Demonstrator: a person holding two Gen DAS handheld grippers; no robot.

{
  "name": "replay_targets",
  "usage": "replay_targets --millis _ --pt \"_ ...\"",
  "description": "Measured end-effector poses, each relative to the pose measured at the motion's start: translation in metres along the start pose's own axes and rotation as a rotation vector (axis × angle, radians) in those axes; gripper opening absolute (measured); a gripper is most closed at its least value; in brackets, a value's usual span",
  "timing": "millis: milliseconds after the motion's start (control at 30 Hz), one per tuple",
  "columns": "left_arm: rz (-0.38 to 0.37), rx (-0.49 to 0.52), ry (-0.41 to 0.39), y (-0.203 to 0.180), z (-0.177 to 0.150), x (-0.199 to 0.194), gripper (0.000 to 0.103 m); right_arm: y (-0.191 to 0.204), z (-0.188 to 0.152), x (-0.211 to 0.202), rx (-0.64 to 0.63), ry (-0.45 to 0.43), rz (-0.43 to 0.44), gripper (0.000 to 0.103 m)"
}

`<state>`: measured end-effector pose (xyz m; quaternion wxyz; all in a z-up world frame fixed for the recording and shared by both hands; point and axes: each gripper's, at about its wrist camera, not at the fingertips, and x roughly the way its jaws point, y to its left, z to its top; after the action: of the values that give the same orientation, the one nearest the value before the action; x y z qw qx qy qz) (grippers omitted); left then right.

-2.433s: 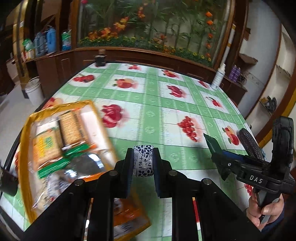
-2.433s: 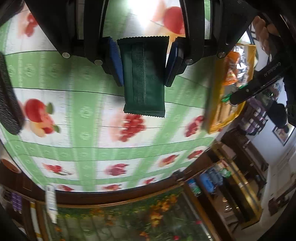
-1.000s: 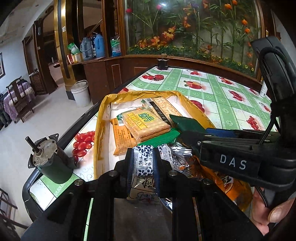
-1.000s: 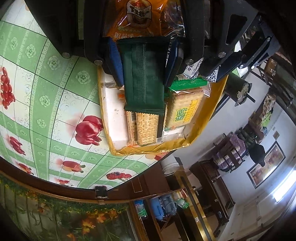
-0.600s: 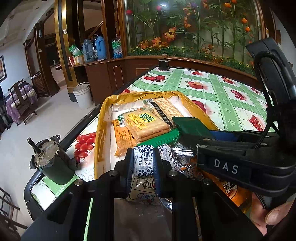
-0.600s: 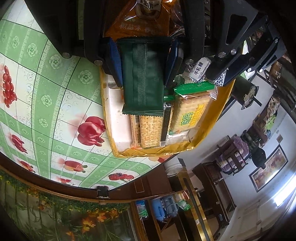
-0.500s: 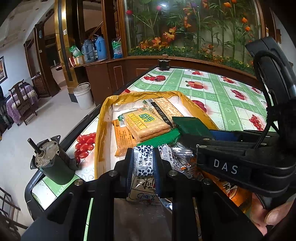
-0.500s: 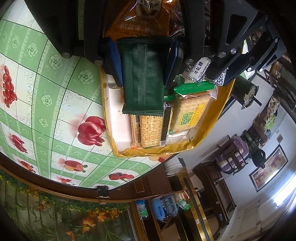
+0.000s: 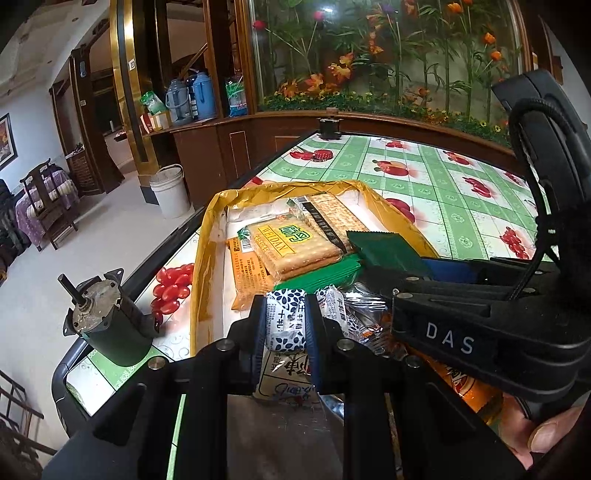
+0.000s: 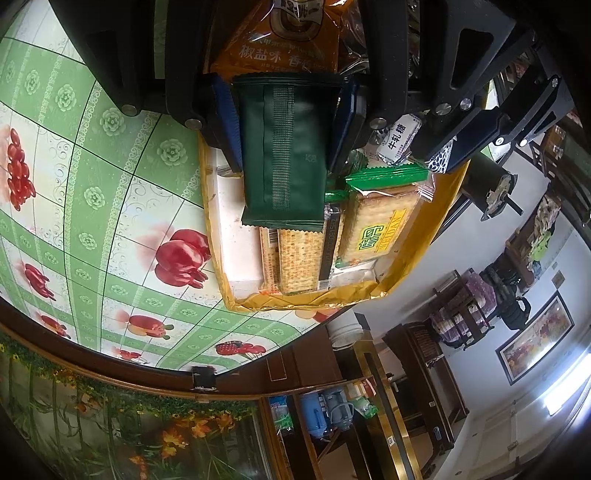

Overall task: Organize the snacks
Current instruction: 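Lower the green pack and candy into the tray and open both grippers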

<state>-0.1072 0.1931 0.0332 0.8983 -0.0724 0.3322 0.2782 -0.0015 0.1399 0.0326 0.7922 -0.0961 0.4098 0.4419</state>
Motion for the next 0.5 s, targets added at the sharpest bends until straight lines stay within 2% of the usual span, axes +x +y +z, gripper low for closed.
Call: replay_targets --millis 400,500 --pt "0.009 0.002 0.005 0.003 -0.001 0.000 0.019 0.001 0.000 -0.008 0.005 -0.015 0.030 0.053" --pt "0.011 0.001 0.002 0.003 -0.001 0.000 0.025 0.002 0.000 -0.012 0.005 -0.026 0.030 0.054"
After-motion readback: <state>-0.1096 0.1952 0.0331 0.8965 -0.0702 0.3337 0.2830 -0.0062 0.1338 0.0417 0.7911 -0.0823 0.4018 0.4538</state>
